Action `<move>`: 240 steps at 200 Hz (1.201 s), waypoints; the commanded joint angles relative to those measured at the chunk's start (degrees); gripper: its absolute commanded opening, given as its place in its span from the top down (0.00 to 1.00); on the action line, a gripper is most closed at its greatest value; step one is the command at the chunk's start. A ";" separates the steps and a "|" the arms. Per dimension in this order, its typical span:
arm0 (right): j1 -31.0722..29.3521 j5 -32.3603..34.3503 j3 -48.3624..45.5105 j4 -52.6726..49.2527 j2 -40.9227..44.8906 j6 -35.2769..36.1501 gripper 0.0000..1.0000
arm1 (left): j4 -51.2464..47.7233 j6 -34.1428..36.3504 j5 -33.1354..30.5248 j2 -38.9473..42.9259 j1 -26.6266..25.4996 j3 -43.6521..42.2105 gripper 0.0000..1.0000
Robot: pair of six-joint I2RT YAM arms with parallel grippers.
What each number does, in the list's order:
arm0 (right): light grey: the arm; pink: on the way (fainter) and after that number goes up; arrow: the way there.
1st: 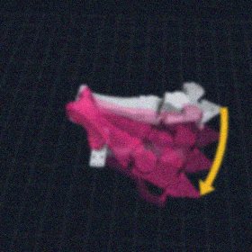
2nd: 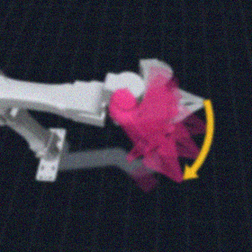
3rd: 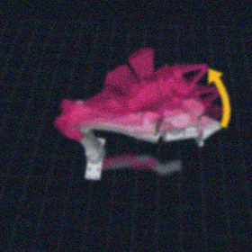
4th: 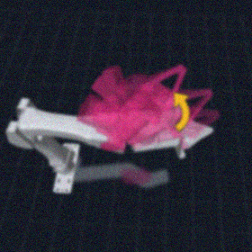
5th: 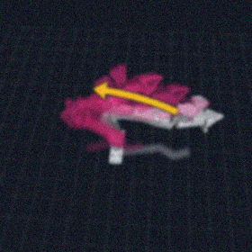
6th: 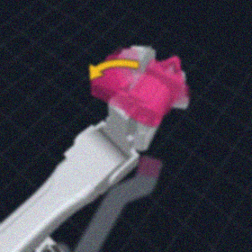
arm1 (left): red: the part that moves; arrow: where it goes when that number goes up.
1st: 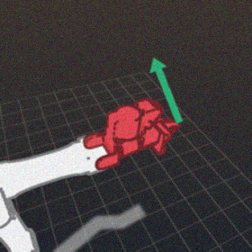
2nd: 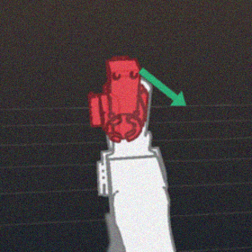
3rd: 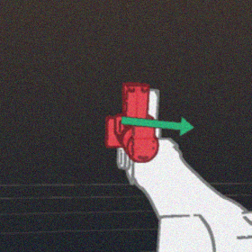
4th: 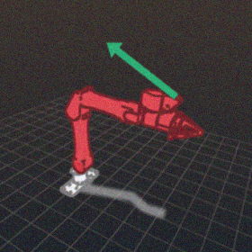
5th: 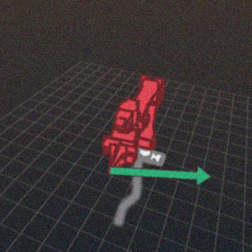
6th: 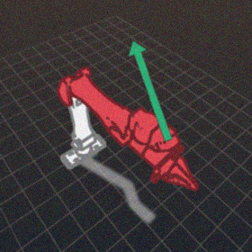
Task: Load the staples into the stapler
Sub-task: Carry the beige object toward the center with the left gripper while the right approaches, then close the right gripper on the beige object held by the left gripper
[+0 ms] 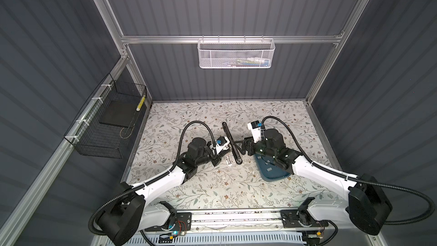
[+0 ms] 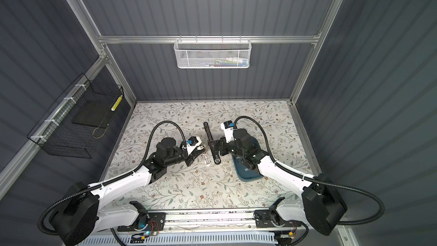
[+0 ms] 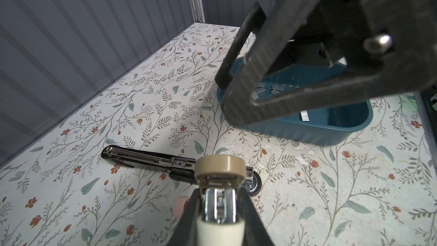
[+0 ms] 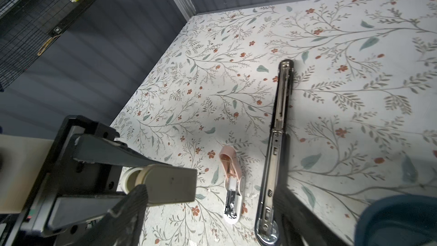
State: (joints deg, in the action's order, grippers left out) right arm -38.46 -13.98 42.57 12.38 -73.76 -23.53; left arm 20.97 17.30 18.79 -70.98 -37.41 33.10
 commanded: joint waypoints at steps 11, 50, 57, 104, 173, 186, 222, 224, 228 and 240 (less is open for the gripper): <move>-1.45 -2.15 2.43 -0.34 -1.95 1.23 0.15 | 0.26 1.75 2.59 1.71 0.06 -0.34 1.00; -2.83 -1.57 4.40 -2.06 -4.38 2.08 0.16 | 0.71 2.46 4.67 2.51 -0.54 -0.70 1.00; -2.96 -1.53 4.57 -2.16 -4.56 2.17 0.16 | 0.65 2.64 4.75 2.57 -0.60 -0.74 1.00; -3.29 5.04 5.99 -5.88 -5.84 1.00 0.18 | 0.53 3.20 4.13 3.40 -0.74 -1.04 1.00; -3.29 11.17 6.70 -8.21 -8.18 -1.43 0.30 | 0.74 3.00 2.53 5.58 -0.79 -1.96 1.00; -3.32 11.32 6.56 -7.88 -8.07 -1.35 0.31 | 1.16 3.08 1.91 5.77 -0.79 -2.46 1.00; -3.29 11.90 7.36 -9.22 -8.04 -0.14 0.30 | 2.40 2.01 1.98 6.11 -0.78 -2.72 1.00; -3.34 11.99 7.36 -9.28 -7.97 -0.08 0.30 | 2.52 1.96 2.09 6.20 -0.70 -2.74 1.00; -3.29 12.34 7.23 -9.34 -7.86 0.09 0.30 | 2.79 1.87 2.23 6.53 -0.81 -2.93 1.00; -3.30 13.48 6.94 -9.53 -7.29 0.63 0.29 | 4.24 1.67 2.47 7.44 -0.79 -3.98 1.00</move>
State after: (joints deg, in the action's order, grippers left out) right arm -41.78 -3.49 48.99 5.85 -81.38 -24.45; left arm 19.64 19.46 20.43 -66.48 -37.85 30.20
